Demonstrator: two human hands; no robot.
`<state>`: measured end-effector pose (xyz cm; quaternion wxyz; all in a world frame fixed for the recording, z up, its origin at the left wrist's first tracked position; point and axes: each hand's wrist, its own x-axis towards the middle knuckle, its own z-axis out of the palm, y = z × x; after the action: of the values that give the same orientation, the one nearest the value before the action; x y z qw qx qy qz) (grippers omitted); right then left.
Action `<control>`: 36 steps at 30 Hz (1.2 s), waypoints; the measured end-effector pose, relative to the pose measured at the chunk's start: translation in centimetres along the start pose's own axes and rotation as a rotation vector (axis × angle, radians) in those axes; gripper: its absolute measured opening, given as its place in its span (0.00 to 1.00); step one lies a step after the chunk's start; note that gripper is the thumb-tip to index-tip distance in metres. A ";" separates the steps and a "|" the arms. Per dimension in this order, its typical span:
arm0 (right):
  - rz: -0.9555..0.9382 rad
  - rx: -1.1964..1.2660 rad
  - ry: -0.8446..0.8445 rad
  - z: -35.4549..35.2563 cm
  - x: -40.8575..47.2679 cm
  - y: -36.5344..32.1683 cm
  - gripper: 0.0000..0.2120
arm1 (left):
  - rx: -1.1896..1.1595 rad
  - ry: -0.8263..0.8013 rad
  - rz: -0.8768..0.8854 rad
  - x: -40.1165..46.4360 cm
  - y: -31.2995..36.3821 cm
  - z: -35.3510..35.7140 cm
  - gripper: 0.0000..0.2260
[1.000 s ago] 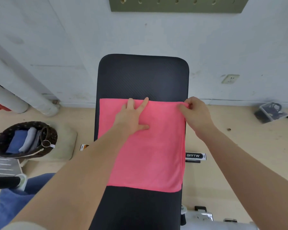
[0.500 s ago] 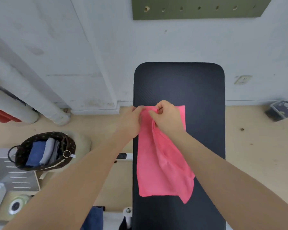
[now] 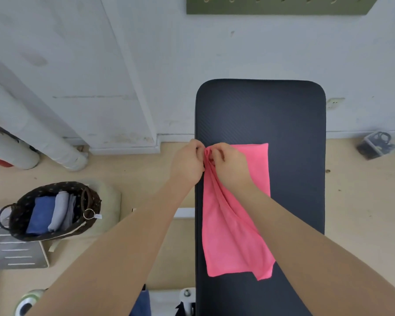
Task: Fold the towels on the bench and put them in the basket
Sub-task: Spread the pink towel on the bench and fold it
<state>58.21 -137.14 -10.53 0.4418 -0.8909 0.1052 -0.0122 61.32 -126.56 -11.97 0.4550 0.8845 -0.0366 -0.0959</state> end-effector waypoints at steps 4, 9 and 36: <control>-0.118 -0.017 -0.159 -0.9 -0.7 0.6 0.21 | 0.081 0.022 0.024 0.0 0.5 0.1 0.12; 0.095 0.110 -0.112 -2.9 -2.9 3.0 0.18 | 0.157 0.064 0.029 0.2 0.7 0.6 0.06; -0.151 -0.255 -0.616 -7.1 -5.3 8.7 0.37 | 0.997 -0.486 0.817 -13.0 -4.5 4.7 0.10</control>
<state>50.67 -146.80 -12.65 0.3355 -0.9061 -0.0989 0.2381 47.52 -125.68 -16.53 -0.0277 0.8569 -0.5077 -0.0842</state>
